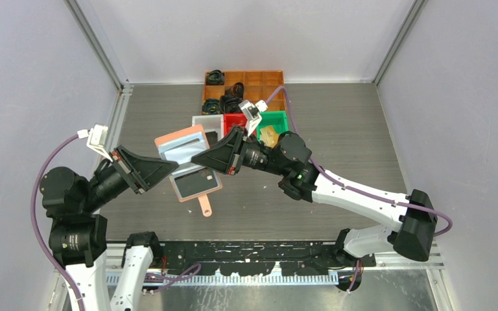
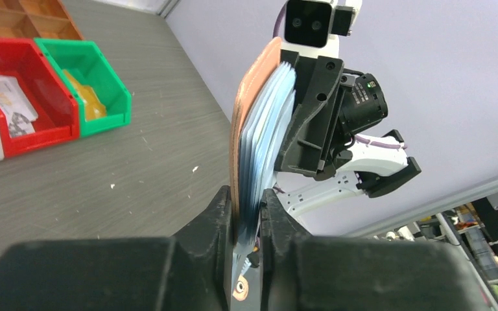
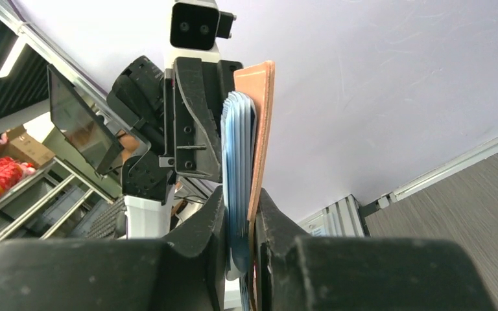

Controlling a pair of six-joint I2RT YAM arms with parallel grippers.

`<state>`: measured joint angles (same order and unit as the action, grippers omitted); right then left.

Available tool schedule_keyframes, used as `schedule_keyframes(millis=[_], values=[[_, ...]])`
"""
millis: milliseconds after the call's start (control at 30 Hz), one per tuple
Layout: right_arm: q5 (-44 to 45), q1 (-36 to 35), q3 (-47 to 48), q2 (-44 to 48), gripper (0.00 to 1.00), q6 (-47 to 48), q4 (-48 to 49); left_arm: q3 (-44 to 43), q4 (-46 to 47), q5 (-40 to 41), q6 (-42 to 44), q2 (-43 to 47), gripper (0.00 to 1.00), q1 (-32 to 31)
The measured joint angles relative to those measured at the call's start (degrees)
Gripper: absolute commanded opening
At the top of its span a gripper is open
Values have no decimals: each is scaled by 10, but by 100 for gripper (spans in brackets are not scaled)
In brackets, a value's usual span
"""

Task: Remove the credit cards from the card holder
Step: Remove the credit card from the card holder.

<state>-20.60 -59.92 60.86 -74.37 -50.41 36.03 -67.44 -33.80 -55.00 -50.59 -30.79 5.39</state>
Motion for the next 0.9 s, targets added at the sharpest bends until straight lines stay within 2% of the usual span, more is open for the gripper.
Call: schedule_keyframes(millis=[67,167,200,333,433,600,667,767,900], values=[[3,-1,0,0,29,-2,2,0,3,3,3,5,0,0],[-3,1,4,0,44,11,-16,-1,0,3,20,8,0,0],[-13,5,11,0,46,19,-37,-2,-5,2,30,8,0,0],[-80,27,90,-18,45,67,-151,-11,-30,-9,64,3,0,0],[-124,39,161,-30,42,123,-231,-38,-56,-61,107,-20,0,0],[-200,47,250,-47,55,198,-341,-126,-164,-129,231,-96,0,-1],[-234,47,287,-65,56,231,-391,-148,-203,-144,274,-115,0,-1],[-277,46,344,-102,55,277,-470,-172,-276,-167,338,-146,0,-1],[-307,46,375,-134,48,313,-544,-172,-334,-170,392,-165,0,-1]])
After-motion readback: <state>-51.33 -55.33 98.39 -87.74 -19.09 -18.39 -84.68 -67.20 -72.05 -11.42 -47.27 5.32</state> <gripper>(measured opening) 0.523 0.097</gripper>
